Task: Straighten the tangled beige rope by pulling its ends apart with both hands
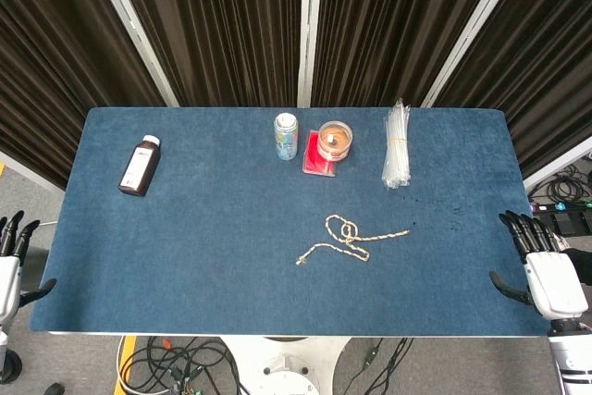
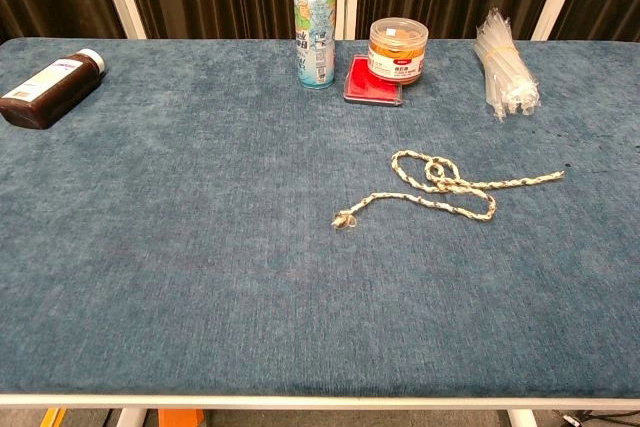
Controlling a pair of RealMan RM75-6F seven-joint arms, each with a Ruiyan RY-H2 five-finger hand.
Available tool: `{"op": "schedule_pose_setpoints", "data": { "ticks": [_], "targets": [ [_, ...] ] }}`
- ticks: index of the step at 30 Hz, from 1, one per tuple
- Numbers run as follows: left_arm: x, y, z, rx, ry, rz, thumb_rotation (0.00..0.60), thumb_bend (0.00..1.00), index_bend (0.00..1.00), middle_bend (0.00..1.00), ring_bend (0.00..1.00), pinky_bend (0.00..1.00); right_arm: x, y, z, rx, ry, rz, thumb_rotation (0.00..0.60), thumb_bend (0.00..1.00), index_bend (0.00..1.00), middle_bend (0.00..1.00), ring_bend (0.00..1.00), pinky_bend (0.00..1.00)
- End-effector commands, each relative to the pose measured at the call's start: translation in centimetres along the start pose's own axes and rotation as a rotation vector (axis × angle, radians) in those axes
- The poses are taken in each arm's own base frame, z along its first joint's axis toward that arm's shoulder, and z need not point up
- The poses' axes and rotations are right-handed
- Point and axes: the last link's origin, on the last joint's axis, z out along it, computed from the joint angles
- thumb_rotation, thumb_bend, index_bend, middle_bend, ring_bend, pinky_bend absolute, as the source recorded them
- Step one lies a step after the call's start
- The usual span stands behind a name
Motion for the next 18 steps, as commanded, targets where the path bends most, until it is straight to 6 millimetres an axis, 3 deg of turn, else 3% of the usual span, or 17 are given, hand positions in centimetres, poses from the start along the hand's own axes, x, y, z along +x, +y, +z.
{"op": "schedule_pose_setpoints", "data": {
  "ticks": [1,12,18],
  "targets": [
    [0.0,0.0,0.0,0.0,-0.001,0.0,0.6,0.05,0.13,0.02,0.0,0.02,0.1,-0.1,0.0,0.005,-0.004,0.011,0.6,0.19,0.0,0.04,0.0,0.0],
    [0.0,0.1,0.1,-0.008,0.0,-0.005,0.6,0.05,0.13,0.02,0.0,0.02,-0.2,-0.3,0.7,0.026,-0.04,0.006,0.6,0.19,0.0,0.05,0.0,0.0],
    [-0.2,0.3,0.3,-0.022,-0.012,-0.011,0.6,0.05,0.13,0.02,0.0,0.02,-1.4,-1.4,4.8,0.069,-0.106,-0.012,0.6,0.26,0.1,0.1,0.0,0.0]
  ]
}}
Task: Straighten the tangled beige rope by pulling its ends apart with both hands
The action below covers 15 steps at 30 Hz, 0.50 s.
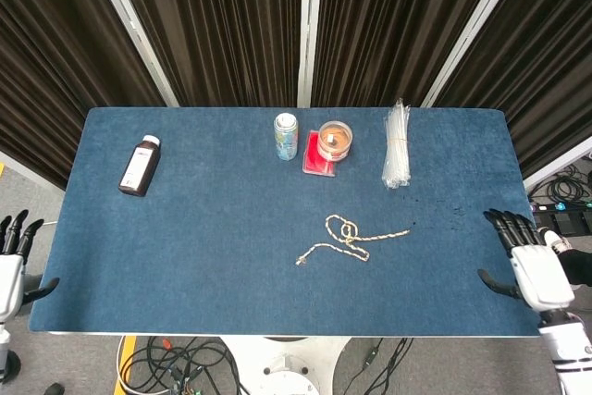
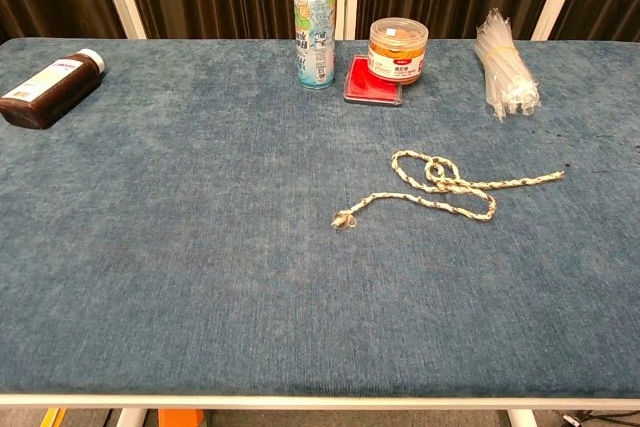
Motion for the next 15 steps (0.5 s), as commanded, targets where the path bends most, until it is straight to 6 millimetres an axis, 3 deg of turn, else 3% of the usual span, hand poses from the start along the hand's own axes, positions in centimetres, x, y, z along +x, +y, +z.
{"op": "schedule_pose_setpoints", "data": {
  "ticks": [1,9,15],
  "targets": [
    [-0.1,0.0,0.1,-0.004,-0.006,0.0,0.6,0.05,0.13,0.02,0.0,0.02,-0.7,-0.8,3.6,0.032,-0.038,-0.016,0.6,0.28,0.13,0.11,0.0,0.0],
    [-0.2,-0.2,0.2,-0.001,-0.019,0.001,0.6,0.05,0.13,0.02,0.0,0.02,-4.0,-2.8,10.5,0.082,-0.144,-0.096,0.6,0.3,0.29,0.14,0.0,0.0],
    [-0.3,-0.3,0.3,0.009,-0.032,0.0,0.6,0.05,0.13,0.02,0.0,0.02,-6.4,-4.3,12.6,0.141,-0.189,-0.187,0.6,0.3,0.42,0.16,0.0,0.0]
  ]
}}
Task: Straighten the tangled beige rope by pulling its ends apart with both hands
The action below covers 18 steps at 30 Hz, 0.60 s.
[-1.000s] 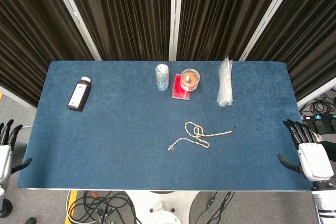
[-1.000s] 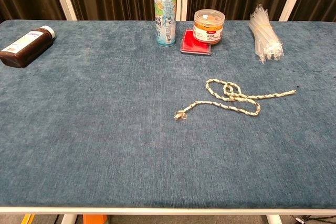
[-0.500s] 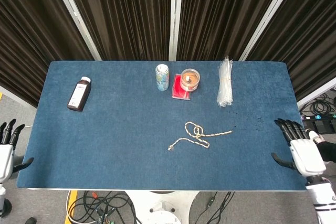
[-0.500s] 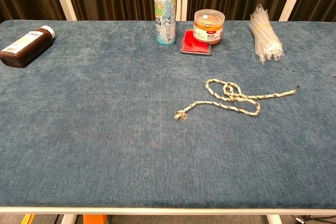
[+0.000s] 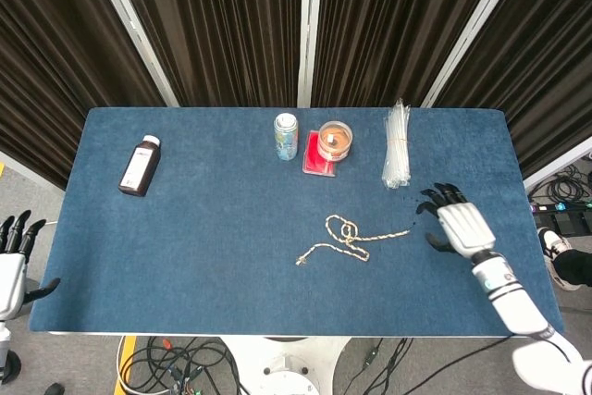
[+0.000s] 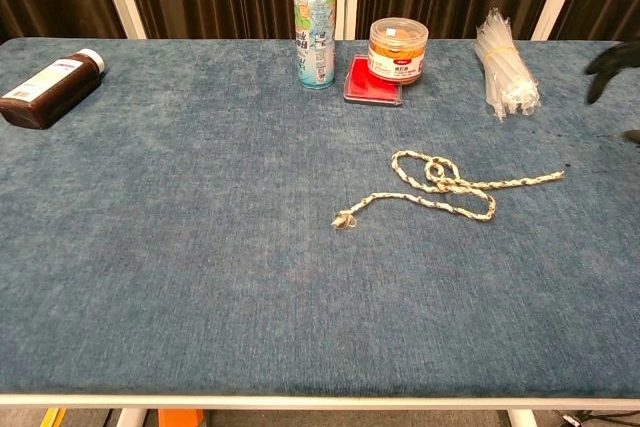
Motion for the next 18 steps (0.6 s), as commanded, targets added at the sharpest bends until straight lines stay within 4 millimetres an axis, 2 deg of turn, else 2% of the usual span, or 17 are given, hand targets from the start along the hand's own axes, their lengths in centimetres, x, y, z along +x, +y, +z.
{"op": "schedule_pose_setpoints", "data": {
  "ticks": [1,9,18],
  "targets": [
    [-0.1,-0.1,0.0,0.004,-0.004,-0.002,0.6,0.05,0.13,0.02,0.0,0.02,-1.0,-0.8,1.2,0.02,-0.024,-0.038,0.6,0.3,0.43,0.16,0.0,0.0],
    [-0.3,-0.1,0.1,0.007,-0.014,-0.006,0.6,0.05,0.13,0.02,0.0,0.02,-3.6,-1.8,2.4,0.037,-0.076,-0.056,0.6,0.29,0.44,0.16,0.0,0.0],
    [-0.5,-0.3,0.1,0.012,-0.018,-0.011,0.6,0.05,0.13,0.02,0.0,0.02,-5.1,-2.9,3.6,0.054,-0.094,-0.059,0.6,0.3,0.44,0.16,0.0,0.0]
  ]
}}
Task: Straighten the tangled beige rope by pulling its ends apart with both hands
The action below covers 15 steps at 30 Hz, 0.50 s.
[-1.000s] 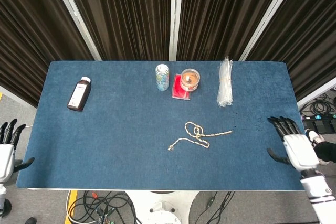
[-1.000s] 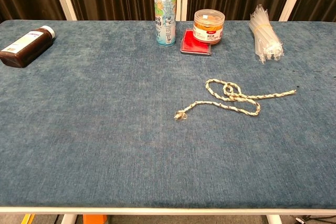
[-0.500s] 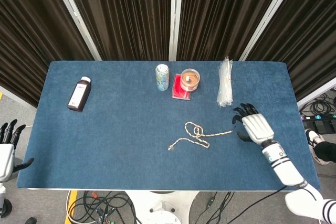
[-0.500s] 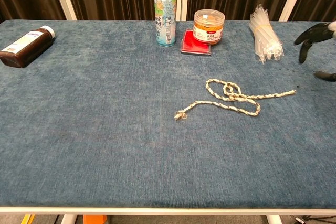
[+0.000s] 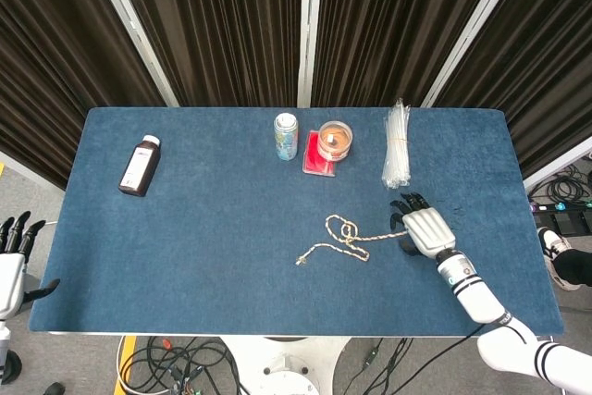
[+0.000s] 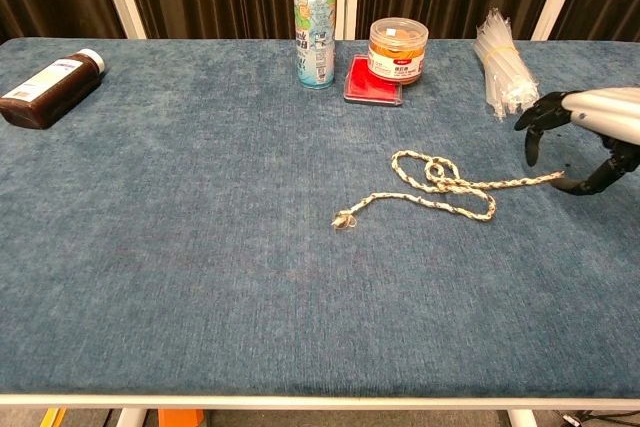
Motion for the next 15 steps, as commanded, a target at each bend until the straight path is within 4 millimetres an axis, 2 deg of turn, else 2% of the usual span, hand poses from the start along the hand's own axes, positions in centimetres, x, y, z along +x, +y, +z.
{"op": "schedule_pose_setpoints", "data": {
  "ticks": [1,15],
  "targets": [
    [-0.07,-0.06,-0.03,0.002,-0.002,-0.002,0.6,0.05,0.13,0.02,0.0,0.02,-0.22,-0.24,0.39,0.002,-0.005,-0.002,0.6,0.3,0.44,0.16,0.0,0.0],
    [-0.18,-0.45,-0.02,0.009,0.002,-0.003,0.6,0.05,0.13,0.02,0.0,0.02,-0.9,-0.88,1.23,0.002,-0.002,0.011,0.6,0.32,0.48,0.16,0.0,0.0]
  ]
}}
